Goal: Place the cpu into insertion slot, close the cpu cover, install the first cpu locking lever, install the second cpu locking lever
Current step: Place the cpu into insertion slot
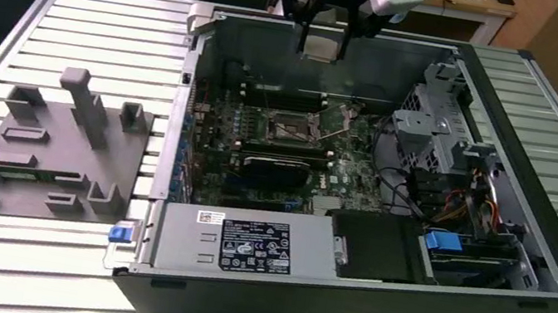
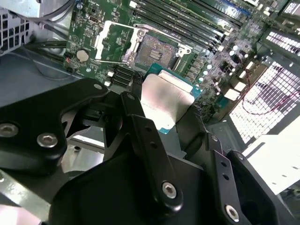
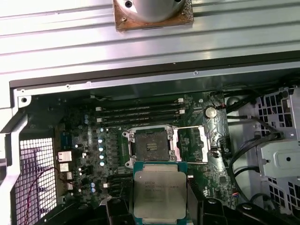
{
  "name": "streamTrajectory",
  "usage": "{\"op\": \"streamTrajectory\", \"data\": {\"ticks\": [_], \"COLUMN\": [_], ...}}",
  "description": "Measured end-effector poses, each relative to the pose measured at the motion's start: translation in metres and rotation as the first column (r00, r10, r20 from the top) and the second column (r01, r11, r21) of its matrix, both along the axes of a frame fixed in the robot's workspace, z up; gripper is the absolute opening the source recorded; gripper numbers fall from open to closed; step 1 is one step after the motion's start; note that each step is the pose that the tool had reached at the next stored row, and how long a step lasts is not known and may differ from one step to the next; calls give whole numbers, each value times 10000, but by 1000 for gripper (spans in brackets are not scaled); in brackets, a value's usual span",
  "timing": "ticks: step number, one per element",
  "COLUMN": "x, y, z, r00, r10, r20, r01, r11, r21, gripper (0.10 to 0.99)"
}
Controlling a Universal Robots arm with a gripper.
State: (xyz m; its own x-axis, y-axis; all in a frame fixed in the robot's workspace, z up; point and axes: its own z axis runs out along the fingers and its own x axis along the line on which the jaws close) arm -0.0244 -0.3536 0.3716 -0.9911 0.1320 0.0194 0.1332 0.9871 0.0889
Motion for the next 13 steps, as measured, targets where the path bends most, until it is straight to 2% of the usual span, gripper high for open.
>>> {"op": "streamTrajectory", "data": {"ticks": [13], "x": [0], "y": [0], "z": [-12], "r00": [9971], "r10": [-754], "r20": [0], "r01": [754], "r11": [9971], "r21": [2], "gripper": [537]}}
